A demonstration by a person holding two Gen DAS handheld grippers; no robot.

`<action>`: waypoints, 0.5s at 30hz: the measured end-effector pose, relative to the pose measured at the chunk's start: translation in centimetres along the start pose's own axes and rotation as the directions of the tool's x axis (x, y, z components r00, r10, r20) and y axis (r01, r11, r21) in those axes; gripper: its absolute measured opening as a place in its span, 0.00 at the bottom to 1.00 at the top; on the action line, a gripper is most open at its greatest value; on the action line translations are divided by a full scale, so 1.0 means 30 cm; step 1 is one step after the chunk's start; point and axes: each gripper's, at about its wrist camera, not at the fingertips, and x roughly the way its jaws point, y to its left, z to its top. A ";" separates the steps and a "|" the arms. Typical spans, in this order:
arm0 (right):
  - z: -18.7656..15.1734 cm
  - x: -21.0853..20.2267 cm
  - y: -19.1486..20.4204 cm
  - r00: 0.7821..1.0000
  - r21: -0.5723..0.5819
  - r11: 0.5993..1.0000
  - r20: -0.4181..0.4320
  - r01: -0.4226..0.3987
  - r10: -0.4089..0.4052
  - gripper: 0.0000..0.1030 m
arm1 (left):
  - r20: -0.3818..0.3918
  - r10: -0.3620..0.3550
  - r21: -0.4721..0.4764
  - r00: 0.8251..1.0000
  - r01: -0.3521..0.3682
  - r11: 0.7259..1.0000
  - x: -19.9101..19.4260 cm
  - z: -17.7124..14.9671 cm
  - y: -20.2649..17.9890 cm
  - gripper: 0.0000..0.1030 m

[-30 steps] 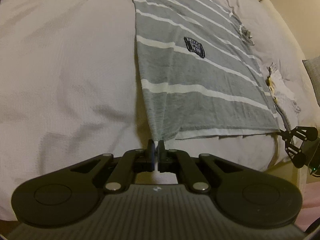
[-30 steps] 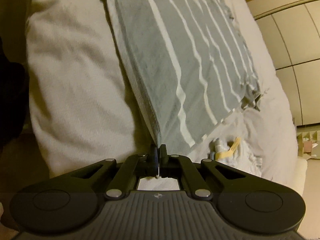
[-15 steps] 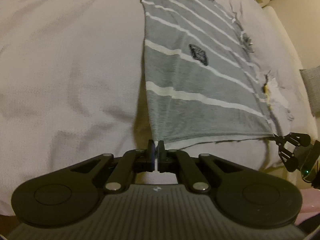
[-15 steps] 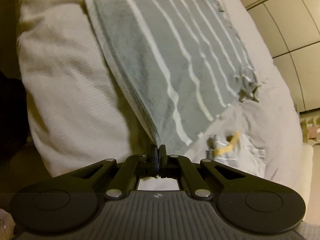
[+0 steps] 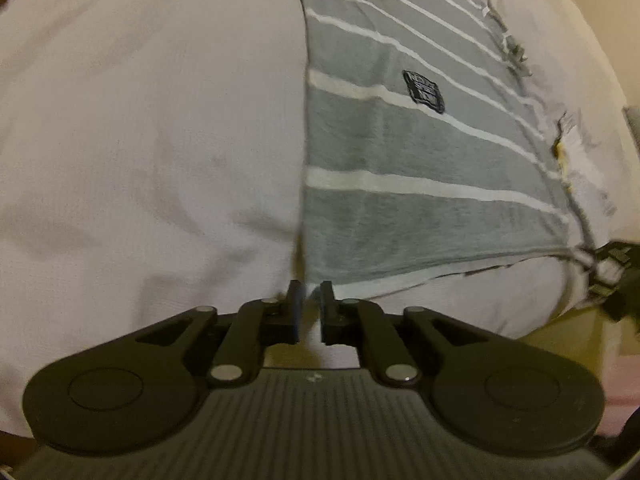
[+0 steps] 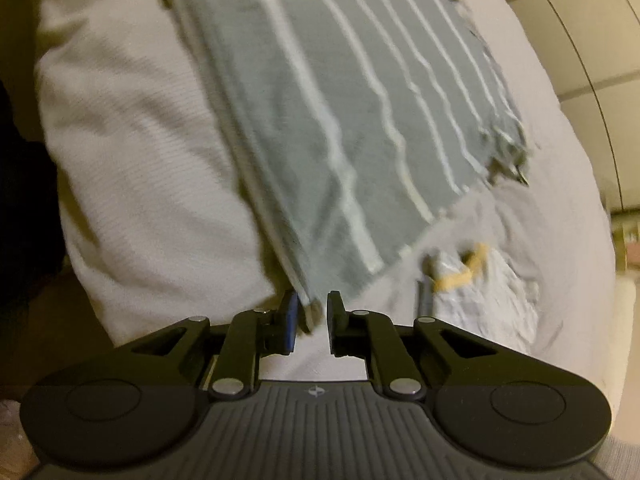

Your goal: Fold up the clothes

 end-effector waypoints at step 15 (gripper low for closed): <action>0.028 0.182 -0.839 0.981 0.755 0.636 0.192 -0.162 0.022 0.18 | 0.306 0.039 0.485 0.951 -0.191 0.853 0.037 0.420 -0.628 0.23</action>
